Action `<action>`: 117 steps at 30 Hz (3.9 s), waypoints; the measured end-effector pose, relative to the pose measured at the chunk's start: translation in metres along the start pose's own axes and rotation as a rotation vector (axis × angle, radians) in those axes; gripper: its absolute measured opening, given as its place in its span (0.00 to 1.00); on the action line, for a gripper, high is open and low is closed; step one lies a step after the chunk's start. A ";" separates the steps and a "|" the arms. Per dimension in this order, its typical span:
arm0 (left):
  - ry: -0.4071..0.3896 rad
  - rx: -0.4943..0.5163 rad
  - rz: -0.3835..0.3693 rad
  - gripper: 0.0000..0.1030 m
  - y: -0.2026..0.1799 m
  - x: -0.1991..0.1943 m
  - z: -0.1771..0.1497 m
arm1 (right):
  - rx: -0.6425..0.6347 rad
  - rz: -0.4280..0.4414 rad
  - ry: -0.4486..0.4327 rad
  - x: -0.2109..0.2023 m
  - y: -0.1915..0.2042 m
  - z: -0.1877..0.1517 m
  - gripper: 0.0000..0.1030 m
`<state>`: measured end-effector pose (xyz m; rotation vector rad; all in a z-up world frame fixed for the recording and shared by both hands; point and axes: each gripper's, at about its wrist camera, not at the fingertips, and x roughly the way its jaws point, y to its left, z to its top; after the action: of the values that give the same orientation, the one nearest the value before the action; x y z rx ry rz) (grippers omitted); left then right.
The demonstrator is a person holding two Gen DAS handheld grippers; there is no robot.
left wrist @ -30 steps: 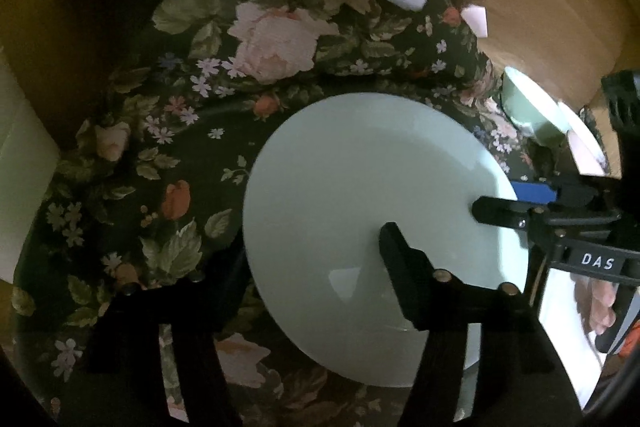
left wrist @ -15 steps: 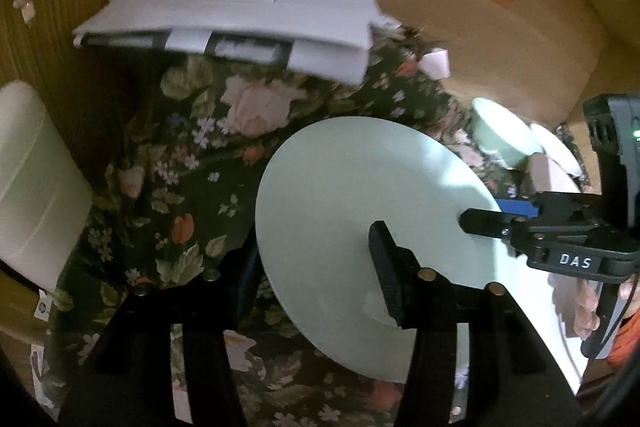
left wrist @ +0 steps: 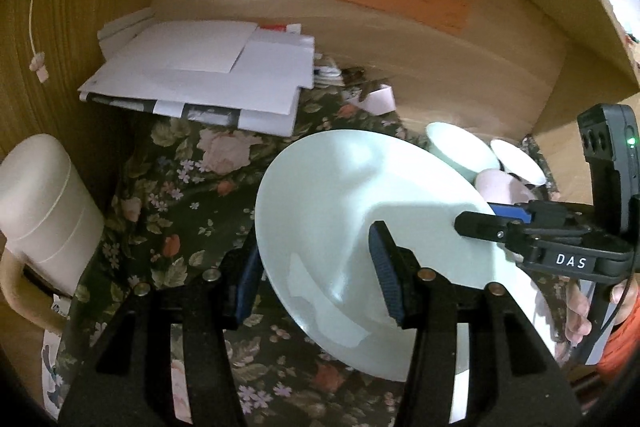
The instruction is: Organize plates and bowls
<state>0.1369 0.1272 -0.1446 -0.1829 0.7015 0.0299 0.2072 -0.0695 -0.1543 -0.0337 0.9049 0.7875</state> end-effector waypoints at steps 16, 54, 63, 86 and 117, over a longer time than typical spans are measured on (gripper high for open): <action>-0.029 0.030 -0.053 0.50 -0.045 -0.030 -0.012 | 0.022 -0.035 -0.093 -0.058 -0.001 -0.030 0.32; 0.023 0.080 -0.082 0.33 -0.103 -0.044 -0.063 | 0.156 -0.051 -0.124 -0.109 -0.028 -0.105 0.32; 0.077 0.067 -0.089 0.33 -0.100 -0.030 -0.078 | 0.201 -0.037 -0.080 -0.094 -0.036 -0.120 0.32; 0.153 0.049 -0.043 0.33 -0.090 0.006 -0.087 | 0.207 -0.048 -0.017 -0.065 -0.039 -0.123 0.32; 0.093 0.107 -0.031 0.56 -0.111 0.001 -0.051 | 0.162 -0.202 -0.130 -0.102 -0.049 -0.117 0.44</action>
<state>0.1153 0.0090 -0.1656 -0.0930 0.7904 -0.0461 0.1205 -0.2059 -0.1703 0.0667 0.8248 0.5211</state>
